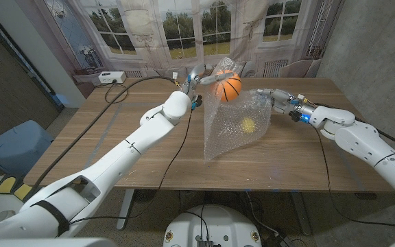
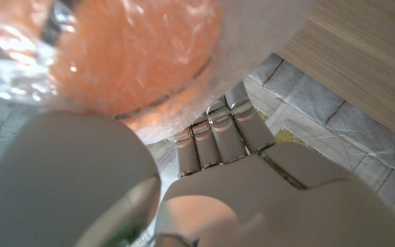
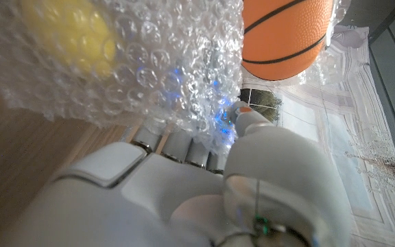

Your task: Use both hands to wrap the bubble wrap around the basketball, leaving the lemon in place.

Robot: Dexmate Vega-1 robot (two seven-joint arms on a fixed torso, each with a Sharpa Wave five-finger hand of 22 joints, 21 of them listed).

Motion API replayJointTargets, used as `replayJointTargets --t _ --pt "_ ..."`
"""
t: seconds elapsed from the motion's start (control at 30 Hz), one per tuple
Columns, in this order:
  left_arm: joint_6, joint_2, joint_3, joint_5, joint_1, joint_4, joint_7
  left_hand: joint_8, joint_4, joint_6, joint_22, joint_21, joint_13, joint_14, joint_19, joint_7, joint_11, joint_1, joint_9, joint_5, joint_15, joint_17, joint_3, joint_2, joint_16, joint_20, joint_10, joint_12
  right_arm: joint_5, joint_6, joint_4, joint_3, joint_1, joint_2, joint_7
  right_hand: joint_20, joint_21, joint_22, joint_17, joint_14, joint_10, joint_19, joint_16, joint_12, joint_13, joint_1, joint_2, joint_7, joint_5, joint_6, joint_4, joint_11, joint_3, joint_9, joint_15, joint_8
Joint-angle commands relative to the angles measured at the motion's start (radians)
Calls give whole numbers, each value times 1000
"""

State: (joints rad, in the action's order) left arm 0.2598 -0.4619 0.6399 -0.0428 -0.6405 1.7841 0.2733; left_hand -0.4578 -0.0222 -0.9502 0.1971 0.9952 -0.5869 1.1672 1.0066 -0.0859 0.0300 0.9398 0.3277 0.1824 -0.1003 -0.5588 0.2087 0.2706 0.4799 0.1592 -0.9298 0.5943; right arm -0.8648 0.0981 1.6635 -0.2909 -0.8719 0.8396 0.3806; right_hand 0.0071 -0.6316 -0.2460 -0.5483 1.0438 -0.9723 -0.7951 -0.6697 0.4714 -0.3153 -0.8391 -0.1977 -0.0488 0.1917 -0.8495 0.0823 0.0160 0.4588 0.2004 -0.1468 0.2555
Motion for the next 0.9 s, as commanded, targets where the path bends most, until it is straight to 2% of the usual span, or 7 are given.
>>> replayJointTargets --t 0.03,0.53,0.63,0.9 --pt "138 -74 -18 12 -27 111 6 -2 185 -8 4 10 -2 139 -3 -3 65 351 5 5 -128 -6 189 -354 -2 30 -72 -2 63 54 87 -72 66 0 -73 -7 -10 -3 -6 11 -51 1 -6 6 -3 -15 -10 -8 3 -19 -6 45 13 4 1 7" --pt "355 -185 -40 18 -48 281 -14 3 186 -15 0 24 -2 142 -6 -3 66 348 4 6 -128 -7 195 -351 -6 30 -78 -9 190 179 159 -209 210 -21 -86 2 -24 -5 -4 2 -39 17 6 -6 3 -13 -8 -8 4 -12 -33 49 32 6 10 -2" --pt "412 -213 -28 31 -36 314 -31 5 187 -18 0 27 -4 140 -7 -4 66 348 3 7 -128 -6 197 -349 -9 30 -79 -11 219 210 169 -236 235 -29 -99 2 -27 -5 -3 3 -41 18 7 -7 4 -13 -9 -9 5 -12 -36 56 34 6 12 -3" --pt "586 -279 38 87 16 395 -81 9 188 -22 -2 35 -1 144 -11 -5 69 348 1 7 -128 -6 200 -345 -11 29 -86 -16 275 261 193 -278 271 -40 -119 5 -36 -5 0 7 -46 19 10 -7 5 -16 -8 -11 5 -19 -44 53 43 6 12 -2"
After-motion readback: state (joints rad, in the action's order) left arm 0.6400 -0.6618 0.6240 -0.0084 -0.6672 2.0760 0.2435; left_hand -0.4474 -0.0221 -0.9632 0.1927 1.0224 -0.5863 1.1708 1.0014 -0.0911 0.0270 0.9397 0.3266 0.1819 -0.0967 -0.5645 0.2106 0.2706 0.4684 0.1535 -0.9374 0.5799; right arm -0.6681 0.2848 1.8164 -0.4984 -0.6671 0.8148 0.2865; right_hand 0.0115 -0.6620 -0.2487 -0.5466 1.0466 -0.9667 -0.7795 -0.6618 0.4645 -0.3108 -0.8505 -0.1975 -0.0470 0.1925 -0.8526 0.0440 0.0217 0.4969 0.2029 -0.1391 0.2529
